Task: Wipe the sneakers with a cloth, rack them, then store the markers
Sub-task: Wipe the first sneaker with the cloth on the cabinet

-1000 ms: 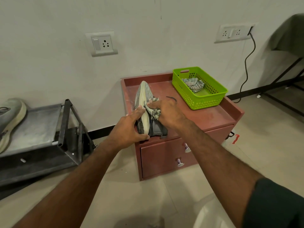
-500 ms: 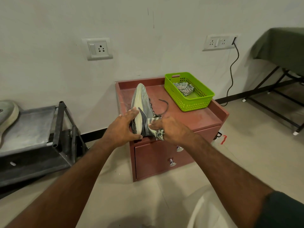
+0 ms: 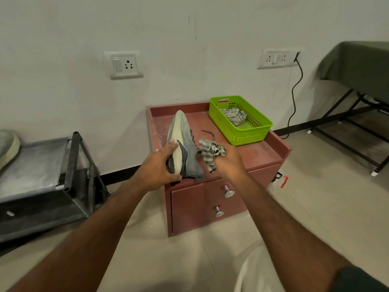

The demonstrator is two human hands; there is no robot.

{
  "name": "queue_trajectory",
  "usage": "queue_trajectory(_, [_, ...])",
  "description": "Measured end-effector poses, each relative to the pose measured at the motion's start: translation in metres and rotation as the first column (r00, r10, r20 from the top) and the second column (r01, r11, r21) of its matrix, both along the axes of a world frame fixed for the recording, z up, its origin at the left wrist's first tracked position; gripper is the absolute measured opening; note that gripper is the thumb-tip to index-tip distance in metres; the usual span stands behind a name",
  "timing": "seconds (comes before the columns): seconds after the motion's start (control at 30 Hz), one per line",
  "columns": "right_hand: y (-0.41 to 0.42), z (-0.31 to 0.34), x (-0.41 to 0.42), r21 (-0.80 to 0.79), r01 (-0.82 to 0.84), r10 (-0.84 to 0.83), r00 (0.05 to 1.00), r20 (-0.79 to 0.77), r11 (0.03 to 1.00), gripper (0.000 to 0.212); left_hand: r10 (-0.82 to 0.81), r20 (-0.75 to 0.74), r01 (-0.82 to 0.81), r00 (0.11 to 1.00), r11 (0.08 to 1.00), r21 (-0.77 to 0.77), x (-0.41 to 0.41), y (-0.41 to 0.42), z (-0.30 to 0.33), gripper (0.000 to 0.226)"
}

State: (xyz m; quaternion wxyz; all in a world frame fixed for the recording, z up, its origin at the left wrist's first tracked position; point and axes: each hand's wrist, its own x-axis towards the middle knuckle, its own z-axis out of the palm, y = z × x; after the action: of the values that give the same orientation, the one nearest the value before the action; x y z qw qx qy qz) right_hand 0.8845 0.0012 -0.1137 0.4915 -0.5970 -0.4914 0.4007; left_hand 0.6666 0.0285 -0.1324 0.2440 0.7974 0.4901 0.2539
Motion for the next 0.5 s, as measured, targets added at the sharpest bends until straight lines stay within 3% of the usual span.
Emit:
queue_trajectory(0.07, [0.004, -0.008, -0.008, -0.101, -0.003, 0.005, 1.0, 0.022, 0.995, 0.039, -0.001, 0.008, 0.001, 1.0, 1.0, -0.003, 0.001, 0.0, -0.001, 0.113])
queue_trajectory(0.23, [0.009, -0.02, -0.016, -0.061, -0.042, 0.053, 0.981, 0.187, 0.997, 0.053, -0.003, -0.007, 0.003, 1.0, 0.999, 0.049, 0.013, 0.001, -0.003, 0.111])
queue_trajectory(0.3, [0.012, -0.017, -0.016, 0.048, 0.015, -0.03, 0.945, 0.325, 0.999, 0.05, 0.009, -0.001, -0.009, 1.0, 0.999, 0.036, 0.014, 0.001, -0.002, 0.111])
queue_trajectory(0.37, [0.013, -0.011, -0.02, 0.163, -0.021, -0.051, 0.905, 0.423, 0.986, 0.062, 0.021, 0.007, -0.021, 1.0, 1.0, 0.018, 0.014, -0.001, 0.0, 0.112])
queue_trajectory(0.5, [0.015, -0.007, -0.031, 0.084, -0.308, 0.244, 0.869, 0.431, 0.948, 0.075, 0.032, 0.023, -0.032, 0.999, 0.999, 0.005, 0.012, -0.003, 0.001, 0.116])
